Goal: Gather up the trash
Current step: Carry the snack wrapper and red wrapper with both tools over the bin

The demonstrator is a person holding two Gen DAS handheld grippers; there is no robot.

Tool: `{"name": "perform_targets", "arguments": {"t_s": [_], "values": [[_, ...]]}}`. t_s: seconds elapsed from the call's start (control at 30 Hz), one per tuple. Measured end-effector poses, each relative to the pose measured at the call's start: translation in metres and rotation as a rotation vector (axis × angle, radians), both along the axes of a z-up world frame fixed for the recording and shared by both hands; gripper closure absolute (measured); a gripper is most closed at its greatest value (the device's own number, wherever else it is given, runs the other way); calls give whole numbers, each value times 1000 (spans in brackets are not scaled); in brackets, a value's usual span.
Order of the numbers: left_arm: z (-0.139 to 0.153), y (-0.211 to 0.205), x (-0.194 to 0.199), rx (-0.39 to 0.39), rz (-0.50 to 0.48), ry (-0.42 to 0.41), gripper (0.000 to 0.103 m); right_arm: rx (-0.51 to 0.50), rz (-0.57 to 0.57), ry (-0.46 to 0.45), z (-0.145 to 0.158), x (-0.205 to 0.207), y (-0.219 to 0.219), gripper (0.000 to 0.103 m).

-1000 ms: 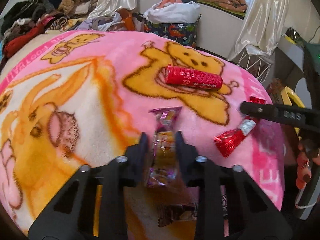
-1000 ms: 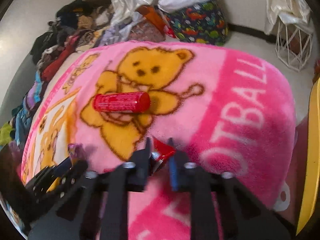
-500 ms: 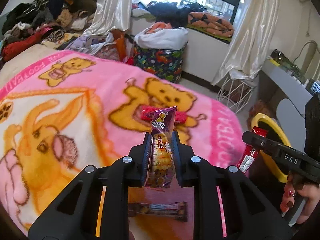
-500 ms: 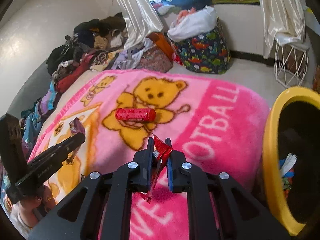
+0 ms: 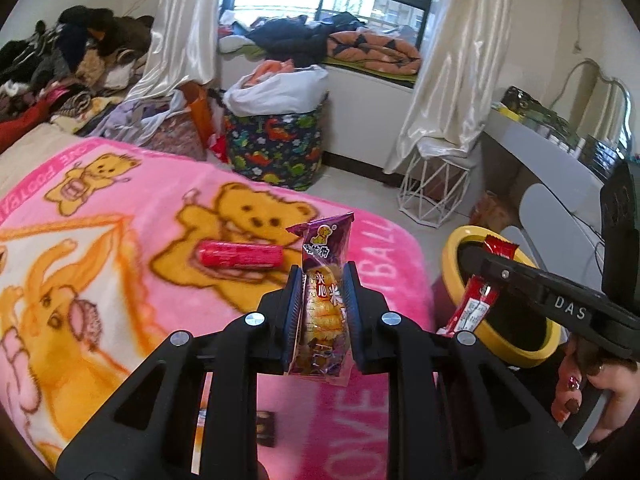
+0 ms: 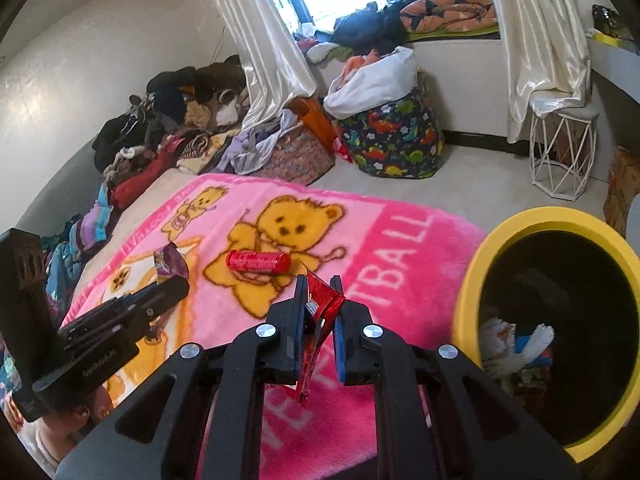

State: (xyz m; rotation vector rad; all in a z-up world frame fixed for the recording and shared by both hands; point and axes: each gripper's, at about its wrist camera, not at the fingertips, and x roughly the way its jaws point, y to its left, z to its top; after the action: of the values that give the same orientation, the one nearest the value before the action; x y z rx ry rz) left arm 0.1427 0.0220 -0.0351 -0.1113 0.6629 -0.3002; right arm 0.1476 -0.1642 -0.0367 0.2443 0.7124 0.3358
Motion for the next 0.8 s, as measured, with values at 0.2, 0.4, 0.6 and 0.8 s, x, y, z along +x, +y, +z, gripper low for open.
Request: {"name": "perform_targets", "arguments": {"t_s": [0.2,0.4,0.6,0.8], "values": [[11,-26,-5,8,-52,-22,88,13,-42,-26,13,-9,-27,92],[17,-49,-9,17,-98,-38,88,28,-96,-45,21,-18,-57,92],[20,-70,-13,23,-137,-44,88,38,-146,-61,25,-29,-85,92],[20,-88,-15,36,-177,-47,88,44,-199,-81,29,-36,-107,92]]}}
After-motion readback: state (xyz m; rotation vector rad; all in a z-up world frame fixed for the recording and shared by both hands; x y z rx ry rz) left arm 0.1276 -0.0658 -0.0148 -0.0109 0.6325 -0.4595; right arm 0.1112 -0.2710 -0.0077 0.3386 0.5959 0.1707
